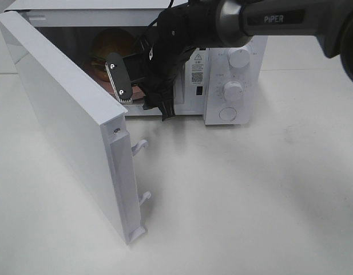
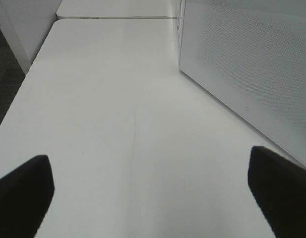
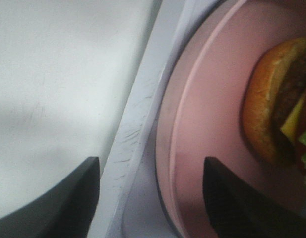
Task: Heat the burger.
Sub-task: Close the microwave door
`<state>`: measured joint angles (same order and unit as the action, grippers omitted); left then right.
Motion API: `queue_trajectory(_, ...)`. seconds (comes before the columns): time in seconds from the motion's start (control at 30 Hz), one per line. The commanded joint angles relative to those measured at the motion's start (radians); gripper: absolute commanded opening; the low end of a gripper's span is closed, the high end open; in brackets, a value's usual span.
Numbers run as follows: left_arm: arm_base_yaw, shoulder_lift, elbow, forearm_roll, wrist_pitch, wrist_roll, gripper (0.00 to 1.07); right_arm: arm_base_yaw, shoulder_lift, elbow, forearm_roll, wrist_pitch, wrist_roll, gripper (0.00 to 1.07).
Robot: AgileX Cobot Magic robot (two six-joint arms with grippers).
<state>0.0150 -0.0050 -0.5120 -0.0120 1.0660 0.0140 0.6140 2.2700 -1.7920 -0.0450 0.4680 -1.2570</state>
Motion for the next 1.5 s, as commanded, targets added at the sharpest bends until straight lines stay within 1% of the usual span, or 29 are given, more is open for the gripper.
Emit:
queue_trajectory(0.03, 0.002, -0.016, -0.005, -0.001, 0.004, 0.002, 1.02, -0.009, -0.057, 0.073, 0.035, -0.051, 0.014, 0.67)
queue_trajectory(0.07, 0.002, -0.016, -0.005, -0.001, 0.004, 0.002, 1.02, -0.009, -0.057, 0.073, 0.035, -0.051, 0.014, 0.67)
queue_trajectory(0.1, 0.002, -0.016, -0.005, -0.001, 0.004, 0.002, 1.02, -0.012, -0.083, 0.111, 0.036, -0.062, 0.014, 0.68)
queue_trajectory(0.17, 0.002, -0.016, -0.005, -0.001, 0.004, 0.002, 1.02, -0.019, -0.097, 0.129, 0.037, -0.065, 0.014, 0.68)
queue_trajectory(0.23, 0.002, -0.016, -0.005, -0.001, 0.004, 0.002, 1.02, -0.021, -0.146, 0.209, 0.036, -0.090, 0.014, 0.68)
queue_trajectory(0.33, 0.002, -0.016, -0.005, -0.001, 0.004, 0.002, 1.02, -0.021, -0.158, 0.225, 0.036, -0.094, 0.014, 0.68)
queue_trajectory(0.37, 0.002, -0.016, -0.005, -0.001, 0.004, 0.002, 1.02, -0.021, -0.185, 0.264, 0.036, -0.112, 0.014, 0.68)
queue_trajectory(0.4, 0.002, -0.016, -0.005, -0.001, 0.004, 0.002, 1.02, -0.021, -0.185, 0.264, 0.036, -0.112, 0.014, 0.68)
queue_trajectory(0.47, 0.002, -0.016, -0.005, -0.001, 0.004, 0.002, 1.02, -0.021, -0.223, 0.313, 0.036, -0.129, 0.014, 0.68)
queue_trajectory(0.57, 0.002, -0.016, -0.005, -0.001, 0.004, 0.002, 1.02, -0.023, -0.249, 0.345, 0.036, -0.144, 0.021, 0.68)
queue_trajectory(0.63, 0.002, -0.016, -0.005, -0.001, 0.004, 0.002, 1.02, -0.038, -0.299, 0.398, 0.035, -0.165, 0.063, 0.68)
queue_trajectory(0.73, 0.002, -0.016, -0.005, -0.001, 0.004, 0.002, 1.02, -0.047, -0.314, 0.413, 0.035, -0.166, 0.067, 0.68)
queue_trajectory(0.8, 0.002, -0.016, -0.005, -0.001, 0.004, 0.002, 1.02, -0.057, -0.374, 0.476, 0.035, -0.169, 0.067, 0.68)
queue_trajectory(0.83, 0.002, -0.016, -0.005, -0.001, 0.004, 0.002, 1.02, -0.057, -0.374, 0.476, 0.035, -0.169, 0.067, 0.68)
queue_trajectory(0.9, 0.002, -0.016, -0.005, -0.001, 0.004, 0.002, 1.02, -0.068, -0.430, 0.532, 0.037, -0.190, 0.067, 0.68)
queue_trajectory(0.93, 0.002, -0.016, -0.005, -0.001, 0.004, 0.002, 1.02, -0.068, -0.430, 0.532, 0.037, -0.190, 0.067, 0.68)
queue_trajectory(0.97, 0.002, -0.016, -0.005, -0.001, 0.004, 0.002, 1.02, -0.067, -0.464, 0.568, 0.037, -0.198, 0.077, 0.68)
queue_trajectory(1.03, 0.002, -0.016, -0.005, -0.001, 0.004, 0.002, 1.02, -0.067, -0.484, 0.588, 0.037, -0.204, 0.084, 0.68)
queue_trajectory(1.07, 0.002, -0.016, -0.005, -0.001, 0.004, 0.002, 1.02, -0.067, -0.518, 0.630, 0.037, -0.211, 0.093, 0.68)
queue_trajectory(1.1, 0.002, -0.016, -0.005, -0.001, 0.004, 0.002, 1.02, -0.067, -0.518, 0.630, 0.037, -0.211, 0.093, 0.68)
queue_trajectory(1.17, 0.002, -0.016, -0.005, -0.001, 0.004, 0.002, 1.02, -0.067, -0.576, 0.686, 0.037, -0.212, 0.098, 0.68)
queue_trajectory(1.2, 0.002, -0.016, -0.005, -0.001, 0.004, 0.002, 1.02, -0.067, -0.576, 0.686, 0.037, -0.212, 0.098, 0.68)
queue_trajectory(1.23, 0.002, -0.016, -0.005, -0.001, 0.004, 0.002, 1.02, -0.067, -0.591, 0.702, 0.037, -0.212, 0.105, 0.68)
queue_trajectory(1.27, 0.002, -0.016, -0.005, -0.001, 0.004, 0.002, 1.02, -0.067, -0.628, 0.740, 0.037, -0.213, 0.132, 0.68)
queue_trajectory(1.3, 0.002, -0.016, -0.005, -0.001, 0.004, 0.002, 1.02, -0.067, -0.628, 0.740, 0.037, -0.213, 0.132, 0.68)
queue_trajectory(1.33, 0.002, -0.016, -0.005, -0.001, 0.004, 0.002, 1.02, -0.067, -0.663, 0.777, 0.037, -0.213, 0.166, 0.68)
queue_trajectory(1.4, 0.002, -0.016, -0.005, -0.001, 0.004, 0.002, 1.02, -0.067, -0.684, 0.792, 0.037, -0.213, 0.186, 0.68)
queue_trajectory(1.43, 0.002, -0.016, -0.005, -0.001, 0.004, 0.002, 1.02, -0.067, -0.726, 0.827, 0.037, -0.213, 0.252, 0.68)
queue_trajectory(1.5, 0.002, -0.016, -0.005, -0.001, 0.004, 0.002, 1.02, -0.067, -0.743, 0.842, 0.037, -0.213, 0.289, 0.68)
